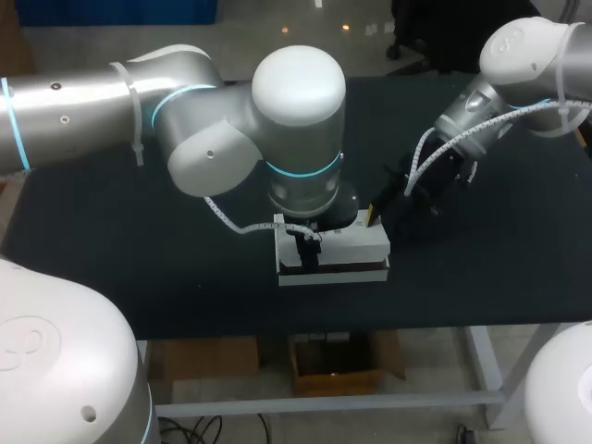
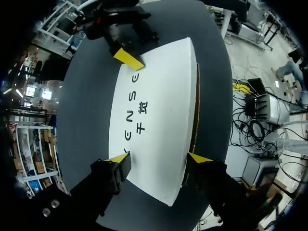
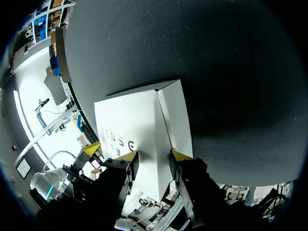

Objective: Assemble the packaging by folding the flat box into shape, placing the metal phone stand inside, and closing the box properly

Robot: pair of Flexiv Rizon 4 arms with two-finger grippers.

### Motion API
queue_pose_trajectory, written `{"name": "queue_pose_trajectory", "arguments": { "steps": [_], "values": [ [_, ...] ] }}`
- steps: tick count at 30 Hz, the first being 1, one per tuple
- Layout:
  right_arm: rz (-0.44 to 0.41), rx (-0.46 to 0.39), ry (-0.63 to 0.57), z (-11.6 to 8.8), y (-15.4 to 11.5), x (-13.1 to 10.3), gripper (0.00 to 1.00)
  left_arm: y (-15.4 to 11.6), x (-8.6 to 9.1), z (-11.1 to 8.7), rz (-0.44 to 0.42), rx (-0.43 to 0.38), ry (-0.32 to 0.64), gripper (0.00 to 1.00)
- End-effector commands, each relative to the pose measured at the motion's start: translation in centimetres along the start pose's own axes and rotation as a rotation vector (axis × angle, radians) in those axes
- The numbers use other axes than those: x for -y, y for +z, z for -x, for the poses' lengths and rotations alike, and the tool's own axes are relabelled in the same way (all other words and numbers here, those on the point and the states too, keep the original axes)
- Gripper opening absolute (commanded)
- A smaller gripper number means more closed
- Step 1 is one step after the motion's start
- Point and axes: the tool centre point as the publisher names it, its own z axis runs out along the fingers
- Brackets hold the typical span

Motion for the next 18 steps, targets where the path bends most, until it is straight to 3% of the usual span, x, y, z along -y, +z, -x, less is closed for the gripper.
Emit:
{"name": "queue_pose_trajectory", "arguments": {
  "steps": [1, 4, 8, 18],
  "values": [
    [-0.006, 0.000, -0.001, -0.05, -0.03, -0.13, 0.39, 0.11, -0.13, -0.21, -0.008, 0.024, -0.004, 0.69],
    [-0.006, 0.000, -0.001, -0.05, -0.03, -0.13, 0.40, 0.09, -0.23, -0.16, -0.021, 0.047, 0.002, 0.64],
    [-0.006, 0.000, -0.001, -0.05, -0.03, -0.13, 0.40, 0.20, -0.36, -0.09, -0.034, 0.073, 0.002, 0.49],
    [-0.006, 0.000, -0.001, -0.05, -0.03, -0.13, 0.39, 0.40, -0.41, -0.32, -0.043, 0.121, 0.025, 0.49]
  ]
}}
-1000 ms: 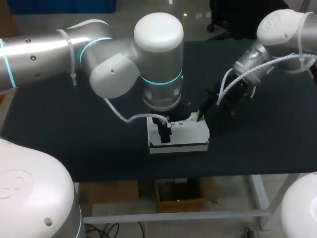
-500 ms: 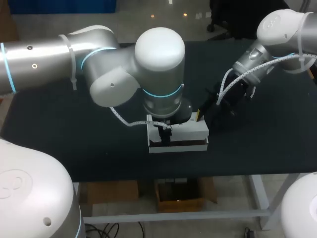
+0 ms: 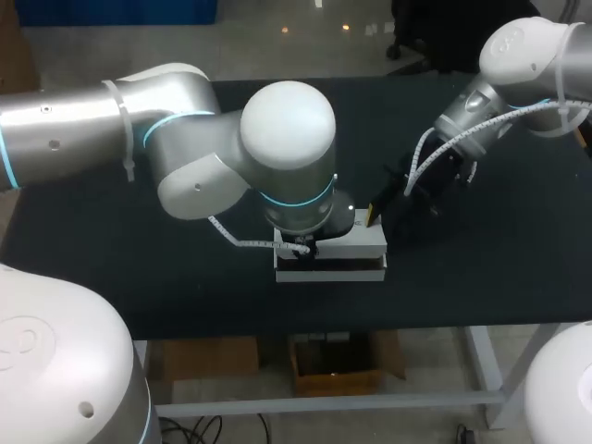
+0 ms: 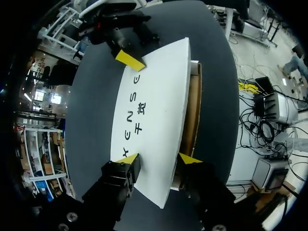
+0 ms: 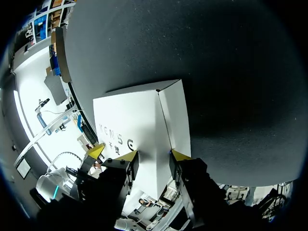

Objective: Assemble the packaging by folding the flat box into shape, placing the metal phone stand inside, and closing the box properly

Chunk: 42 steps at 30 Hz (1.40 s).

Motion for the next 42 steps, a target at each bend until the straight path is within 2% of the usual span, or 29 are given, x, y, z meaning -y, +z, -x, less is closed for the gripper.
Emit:
{"name": "queue_pose_trajectory", "arguments": {
  "steps": [1, 23, 42],
  "values": [
    [-0.005, 0.000, -0.001, 0.0, -0.1, -0.1, 0.39, 0.0, -0.2, -0.5, -0.004, 0.021, 0.003, 0.49],
    [-0.005, 0.000, -0.001, 0.0, -0.1, -0.1, 0.39, 0.2, 0.2, -1.2, -0.041, 0.087, 0.015, 0.42],
    [-0.005, 0.000, -0.001, 0.0, -0.1, -0.1, 0.40, 0.6, 0.8, -1.8, -0.030, 0.136, 0.017, 0.41]
  ]
}}
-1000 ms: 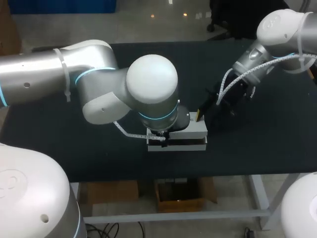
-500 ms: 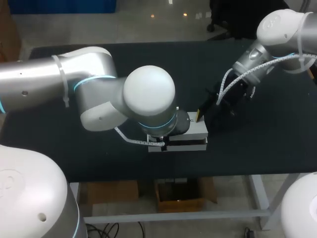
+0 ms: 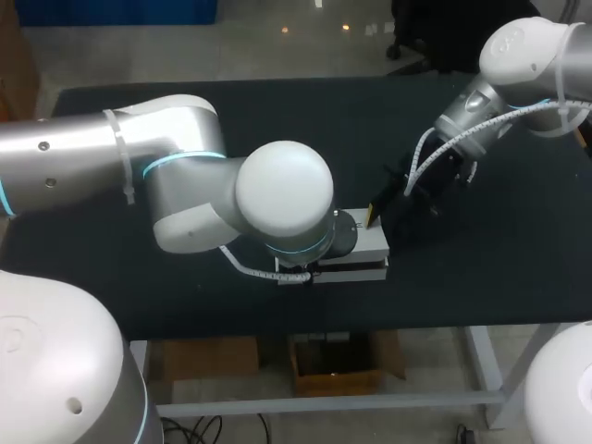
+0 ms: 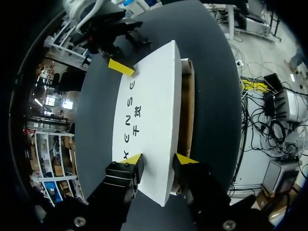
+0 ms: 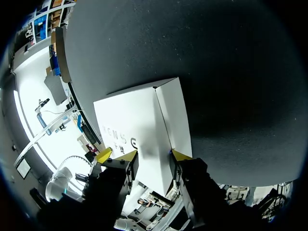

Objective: Assemble the packaging by folding the flat box into shape, placing the metal phone stand inside, and closing the box properly

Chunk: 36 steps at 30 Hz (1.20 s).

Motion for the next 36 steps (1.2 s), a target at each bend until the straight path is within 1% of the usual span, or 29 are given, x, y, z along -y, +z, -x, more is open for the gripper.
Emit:
{"name": "queue_pose_trajectory", "arguments": {
  "steps": [1, 6, 21, 36],
  "values": [
    [-0.005, 0.000, -0.001, -0.04, -0.06, -0.10, 0.40, 0.22, 0.40, -0.42, 0.011, 0.017, -0.003, 0.41],
    [-0.005, 0.000, -0.001, -0.04, -0.06, -0.10, 0.40, 0.36, 0.42, -0.60, 0.021, 0.030, 0.000, 0.41],
    [-0.005, 0.000, -0.001, -0.04, -0.06, -0.10, 0.40, 0.81, 0.18, -1.13, 0.018, 0.049, 0.000, 0.42],
    [-0.002, 0.000, -0.002, 0.05, -0.13, 0.05, 0.40, 1.01, 0.21, -1.34, 0.016, 0.051, 0.000, 0.44]
  ]
}}
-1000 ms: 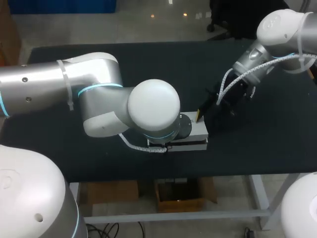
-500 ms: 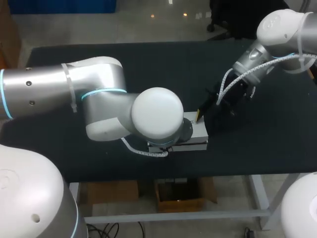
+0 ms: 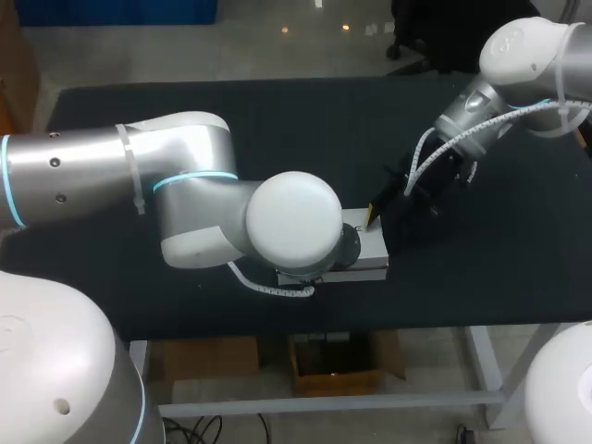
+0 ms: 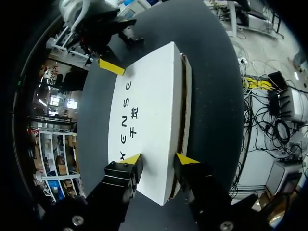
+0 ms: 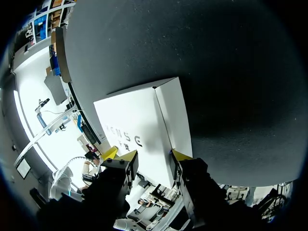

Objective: Assemble the packaging by folding the flat box into shape, placing the metal phone stand inside, and closing the box properly

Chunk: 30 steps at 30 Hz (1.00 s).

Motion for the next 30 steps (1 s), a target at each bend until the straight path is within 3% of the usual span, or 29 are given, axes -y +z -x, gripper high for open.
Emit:
{"name": "queue_pose_trajectory", "arguments": {
  "steps": [1, 14, 17, 19, 20, 30],
  "values": [
    [-0.002, 0.000, -0.002, 0.1, -0.1, 0.1, 0.40, 0.1, 0.2, -0.3, 0.005, 0.006, -0.003, 0.44],
    [0.056, -0.012, -0.026, 1.0, -1.4, 2.3, 0.36, 0.1, 0.3, -0.4, 0.005, 0.006, -0.001, 0.44],
    [0.071, -0.012, -0.038, 1.1, -1.6, 3.0, 0.27, 0.1, 0.3, -0.4, 0.003, 0.006, -0.001, 0.44],
    [0.081, -0.014, -0.047, 1.1, -1.6, 3.5, 0.12, 0.1, 0.3, -0.4, 0.003, 0.006, -0.001, 0.44],
    [0.086, -0.013, -0.050, 1.1, -1.6, 3.7, 0.00, 0.1, 0.3, -0.4, 0.003, 0.006, -0.001, 0.44],
    [0.103, 0.016, -0.111, 0.1, -0.6, 5.4, 0.00, 0.1, 0.3, -0.5, 0.005, 0.008, -0.004, 0.44]
  ]
}}
